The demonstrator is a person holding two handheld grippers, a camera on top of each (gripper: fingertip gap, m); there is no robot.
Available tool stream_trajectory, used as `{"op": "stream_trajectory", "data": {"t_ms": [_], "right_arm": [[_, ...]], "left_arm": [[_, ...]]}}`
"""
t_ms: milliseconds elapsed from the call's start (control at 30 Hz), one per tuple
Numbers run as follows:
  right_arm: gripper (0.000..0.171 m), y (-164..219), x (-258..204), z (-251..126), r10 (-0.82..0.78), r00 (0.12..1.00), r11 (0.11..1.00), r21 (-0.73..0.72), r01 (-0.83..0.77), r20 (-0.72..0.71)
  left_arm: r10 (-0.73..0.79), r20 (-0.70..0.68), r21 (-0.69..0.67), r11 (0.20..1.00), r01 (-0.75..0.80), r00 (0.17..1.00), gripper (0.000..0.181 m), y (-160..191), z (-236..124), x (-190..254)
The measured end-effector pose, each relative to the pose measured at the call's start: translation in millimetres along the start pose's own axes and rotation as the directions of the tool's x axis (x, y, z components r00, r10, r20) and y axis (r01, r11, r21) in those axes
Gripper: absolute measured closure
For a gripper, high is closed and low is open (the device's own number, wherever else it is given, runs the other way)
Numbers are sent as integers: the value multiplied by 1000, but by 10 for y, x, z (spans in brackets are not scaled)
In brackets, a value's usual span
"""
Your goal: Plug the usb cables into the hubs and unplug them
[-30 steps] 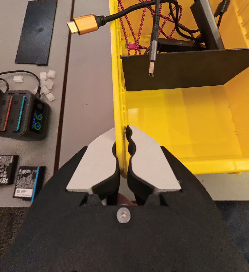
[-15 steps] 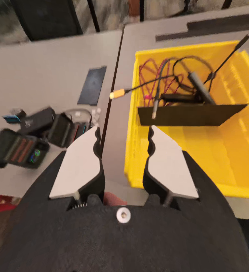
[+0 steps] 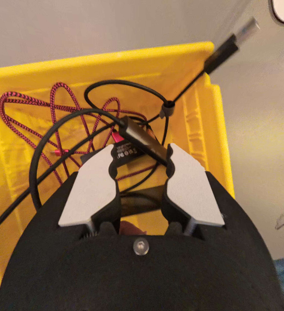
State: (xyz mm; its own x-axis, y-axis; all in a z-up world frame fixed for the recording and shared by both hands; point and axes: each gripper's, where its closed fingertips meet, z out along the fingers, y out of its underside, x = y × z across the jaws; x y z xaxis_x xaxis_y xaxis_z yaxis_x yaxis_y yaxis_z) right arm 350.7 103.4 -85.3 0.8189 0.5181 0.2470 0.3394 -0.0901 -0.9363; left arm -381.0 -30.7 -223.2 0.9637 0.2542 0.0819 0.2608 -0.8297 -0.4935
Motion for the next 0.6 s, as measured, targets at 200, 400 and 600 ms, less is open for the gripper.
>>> {"op": "stream_trajectory", "data": {"t_ms": [200, 400, 600], "right_arm": [[139, -83, -297, 50, -12, 997, 1000, 24, 10, 79], [147, -204, -705, 154, -36, 980, 999, 44, 28, 196], [147, -369, -1204, 305, -57, 940, 997, 59, 40, 337]], "left_arm": [[-67, -34, -7, 998, 67, 997, 155, -124, 167, -50], [-26, -19, 222, 975, 30, 999, 164, -374, -253, 1], [64, -16, 445, 894, -50, 998, 165, -702, -1157, 129]]}}
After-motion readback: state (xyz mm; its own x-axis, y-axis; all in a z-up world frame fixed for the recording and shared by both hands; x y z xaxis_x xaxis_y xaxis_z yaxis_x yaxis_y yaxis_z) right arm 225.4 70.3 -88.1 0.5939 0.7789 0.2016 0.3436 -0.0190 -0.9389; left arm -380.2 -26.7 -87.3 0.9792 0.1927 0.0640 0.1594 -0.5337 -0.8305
